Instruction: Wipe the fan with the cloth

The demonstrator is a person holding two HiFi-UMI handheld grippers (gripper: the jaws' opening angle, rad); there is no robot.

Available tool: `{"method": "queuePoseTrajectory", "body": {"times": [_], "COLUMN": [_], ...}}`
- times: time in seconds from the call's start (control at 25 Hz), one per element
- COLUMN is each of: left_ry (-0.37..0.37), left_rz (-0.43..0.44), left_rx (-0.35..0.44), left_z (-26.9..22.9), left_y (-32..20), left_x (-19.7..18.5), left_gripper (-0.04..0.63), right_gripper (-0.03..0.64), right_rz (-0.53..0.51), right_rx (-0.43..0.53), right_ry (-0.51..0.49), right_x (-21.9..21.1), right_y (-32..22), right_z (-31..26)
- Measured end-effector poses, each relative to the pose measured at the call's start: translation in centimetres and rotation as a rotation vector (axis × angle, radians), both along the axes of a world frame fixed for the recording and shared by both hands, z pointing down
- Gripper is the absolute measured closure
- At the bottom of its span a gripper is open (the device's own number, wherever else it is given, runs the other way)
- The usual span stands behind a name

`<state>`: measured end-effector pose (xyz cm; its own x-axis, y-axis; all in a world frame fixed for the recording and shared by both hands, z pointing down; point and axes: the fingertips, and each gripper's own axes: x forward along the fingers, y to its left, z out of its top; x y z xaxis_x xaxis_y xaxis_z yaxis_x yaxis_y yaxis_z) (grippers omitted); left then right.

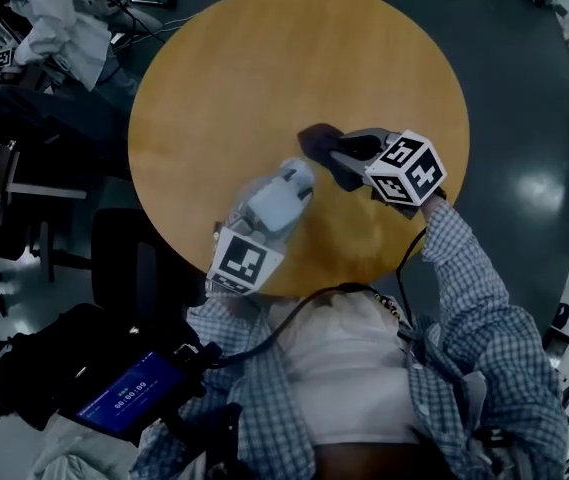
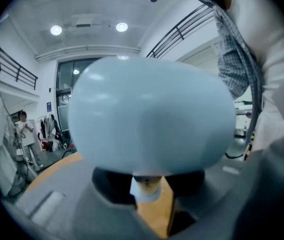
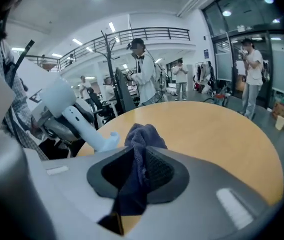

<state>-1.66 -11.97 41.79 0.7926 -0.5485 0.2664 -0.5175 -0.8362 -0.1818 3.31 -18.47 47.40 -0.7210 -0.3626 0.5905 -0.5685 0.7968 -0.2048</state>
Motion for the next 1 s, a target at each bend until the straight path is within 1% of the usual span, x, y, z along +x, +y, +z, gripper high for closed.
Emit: {"method": "queuePoseTrajectory", "body": {"times": [0.08, 0.16, 0.24, 0.36, 0.44, 0.6, 0.68, 0.76, 0.84, 1.0], "left_ry": [-0.025, -0.065, -0.089, -0.117, -0.14, -0.166, -0.168, -0.164, -0.156, -0.143], "left_rz": [-0.014, -0.013, -0.009, -0.006, -0.002, 0.003, 0.003, 0.005, 0.005, 0.003], "left_rx": [-0.036, -0.074, -0.115, -0.168, -0.203, -0.247, -0.257, -0.258, -0.256, -0.247], "left_z": [1.9, 4.1, 6.0, 8.7, 10.6, 13.2, 13.5, 13.2, 12.9, 12.3], "left_y": [-0.6, -0.9, -1.0, -1.2, -1.4, -2.1, -2.1, -2.2, -2.3, -2.4], "left_x": [-0.6, -0.8, -0.9, -1.1, -1.0, -0.7, -0.8, -0.8, -0.7, -0.8], "left_gripper": [0.453, 0.453, 0.453, 0.453, 0.453, 0.453, 0.453, 0.453, 0.453, 0.453], "right_gripper": [0.543, 0.543, 0.543, 0.543, 0.543, 0.543, 0.543, 0.543, 0.543, 0.54], "right_rz": [0.042, 0.068, 0.098, 0.148, 0.175, 0.211, 0.234, 0.262, 0.282, 0.28], "right_rx": [-0.028, -0.051, -0.089, -0.172, -0.231, -0.32, -0.358, -0.372, -0.363, -0.308], "right_ry": [-0.029, -0.037, -0.071, -0.161, -0.204, -0.223, -0.22, -0.194, -0.146, -0.044], "right_x": [0.5, 0.8, 0.8, 0.2, -0.2, -0.8, -1.0, -0.7, -0.2, 0.3], "right_y": [0.2, 0.6, 1.1, 1.6, 1.6, 1.7, 1.9, 1.9, 1.9, 1.8], "right_z": [0.2, 0.7, 1.1, 1.7, 3.0, 6.3, 7.6, 8.7, 9.7, 10.8]}}
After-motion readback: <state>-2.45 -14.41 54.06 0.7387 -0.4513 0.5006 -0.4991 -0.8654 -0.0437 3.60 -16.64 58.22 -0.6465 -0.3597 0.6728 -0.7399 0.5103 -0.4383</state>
